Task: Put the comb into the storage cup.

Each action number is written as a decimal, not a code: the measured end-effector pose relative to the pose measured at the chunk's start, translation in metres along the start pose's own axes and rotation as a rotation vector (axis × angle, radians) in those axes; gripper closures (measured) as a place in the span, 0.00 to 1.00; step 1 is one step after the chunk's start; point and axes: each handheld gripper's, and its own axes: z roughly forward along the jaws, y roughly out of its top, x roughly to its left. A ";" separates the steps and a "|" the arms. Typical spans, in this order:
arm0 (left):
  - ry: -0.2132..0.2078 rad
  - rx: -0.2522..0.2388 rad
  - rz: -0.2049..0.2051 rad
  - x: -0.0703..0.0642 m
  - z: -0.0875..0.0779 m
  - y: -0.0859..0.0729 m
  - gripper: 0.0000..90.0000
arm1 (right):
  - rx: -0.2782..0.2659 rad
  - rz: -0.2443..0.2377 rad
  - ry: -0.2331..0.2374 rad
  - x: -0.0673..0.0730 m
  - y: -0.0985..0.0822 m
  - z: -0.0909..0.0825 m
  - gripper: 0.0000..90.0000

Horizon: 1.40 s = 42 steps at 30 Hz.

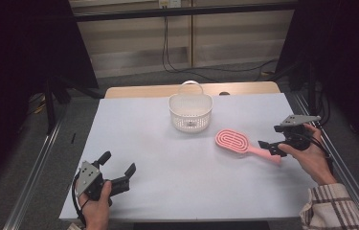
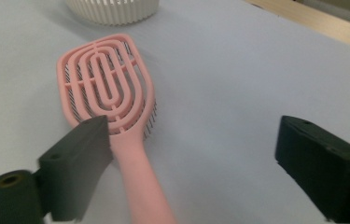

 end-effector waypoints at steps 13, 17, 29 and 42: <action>0.001 -0.004 -0.003 0.000 0.000 0.000 0.03 | 0.018 -0.029 0.076 0.016 0.018 0.003 0.08; 0.003 -0.009 -0.008 0.000 0.000 0.000 0.03 | 0.030 -0.034 0.093 0.021 0.021 0.005 0.06; 0.005 -0.008 0.000 0.000 0.000 0.000 0.03 | 0.057 -0.114 0.108 0.033 0.036 0.014 0.06; 0.006 -0.005 0.003 0.000 0.000 0.000 0.03 | 0.107 -0.159 0.148 0.037 0.052 0.031 0.05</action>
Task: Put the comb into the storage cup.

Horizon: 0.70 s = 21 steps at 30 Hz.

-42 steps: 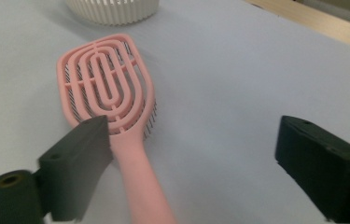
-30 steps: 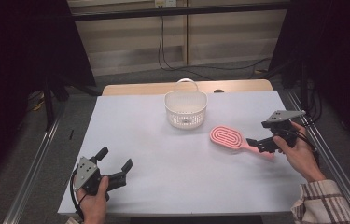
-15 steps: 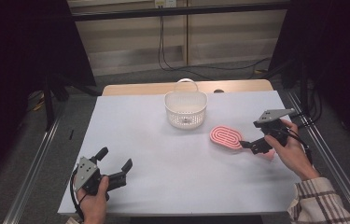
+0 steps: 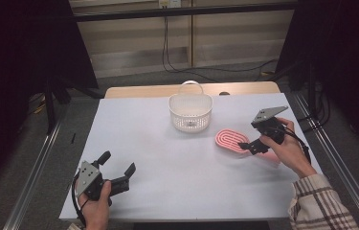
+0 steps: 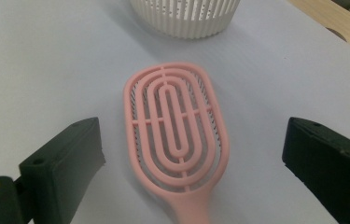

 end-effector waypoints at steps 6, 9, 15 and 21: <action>-0.003 0.004 0.004 0.000 0.000 0.000 0.03 | 0.031 -0.022 0.012 -0.001 0.007 0.005 0.05; -0.003 0.004 0.004 0.000 0.000 0.000 0.03 | 0.049 -0.032 0.016 -0.002 0.009 0.009 0.05; -0.003 0.005 0.002 0.000 0.001 0.000 0.03 | 0.089 -0.061 0.033 -0.001 0.012 0.018 0.06; -0.005 0.004 0.002 0.000 0.001 0.000 0.03 | 0.154 -0.066 0.044 -0.003 0.016 0.029 0.06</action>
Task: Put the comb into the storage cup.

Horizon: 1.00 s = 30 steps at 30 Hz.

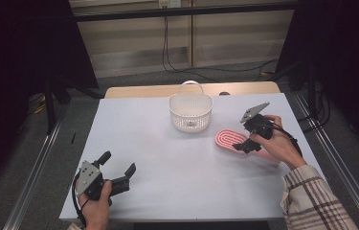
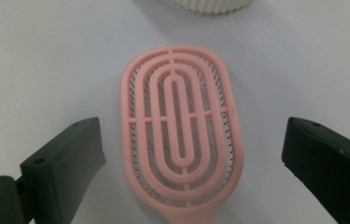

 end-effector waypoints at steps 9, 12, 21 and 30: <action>-0.002 0.001 -0.003 0.000 0.000 0.000 0.03 | 0.076 -0.019 0.011 -0.002 0.005 0.012 0.07; -0.002 -0.001 -0.003 0.000 0.000 0.000 0.03 | 0.090 -0.026 0.018 -0.001 0.006 0.018 0.07; -0.003 0.001 -0.008 -0.001 0.001 -0.001 0.03 | 0.121 -0.035 0.029 -0.001 0.005 0.024 0.08; -0.002 0.006 -0.005 0.000 0.001 -0.001 0.03 | 0.158 -0.068 0.052 0.001 0.006 0.034 0.07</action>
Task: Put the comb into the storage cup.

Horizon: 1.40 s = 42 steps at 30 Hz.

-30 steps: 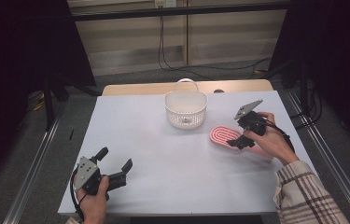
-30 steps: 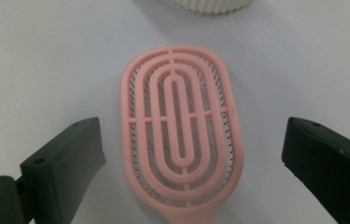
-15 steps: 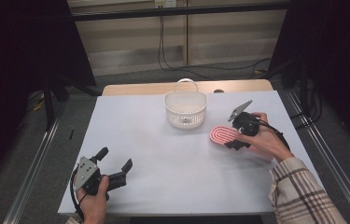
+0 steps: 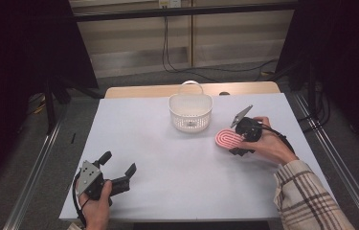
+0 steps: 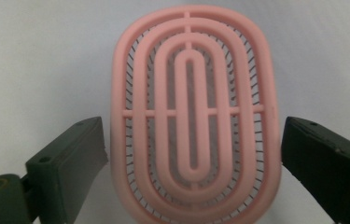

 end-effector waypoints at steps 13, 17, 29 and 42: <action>-0.003 0.000 -0.001 0.000 0.000 0.000 0.03 | 0.054 -0.028 -0.003 0.001 0.003 0.011 0.13; -0.003 0.000 -0.002 0.000 0.000 0.000 0.03 | 0.070 -0.027 -0.016 -0.001 0.004 0.012 0.15; -0.005 -0.004 -0.004 0.000 0.000 0.000 0.03 | 0.092 -0.053 -0.018 0.001 0.006 0.017 0.19; -0.006 0.001 -0.001 0.001 0.000 0.000 0.03 | 0.122 -0.066 -0.016 0.001 0.011 0.018 0.20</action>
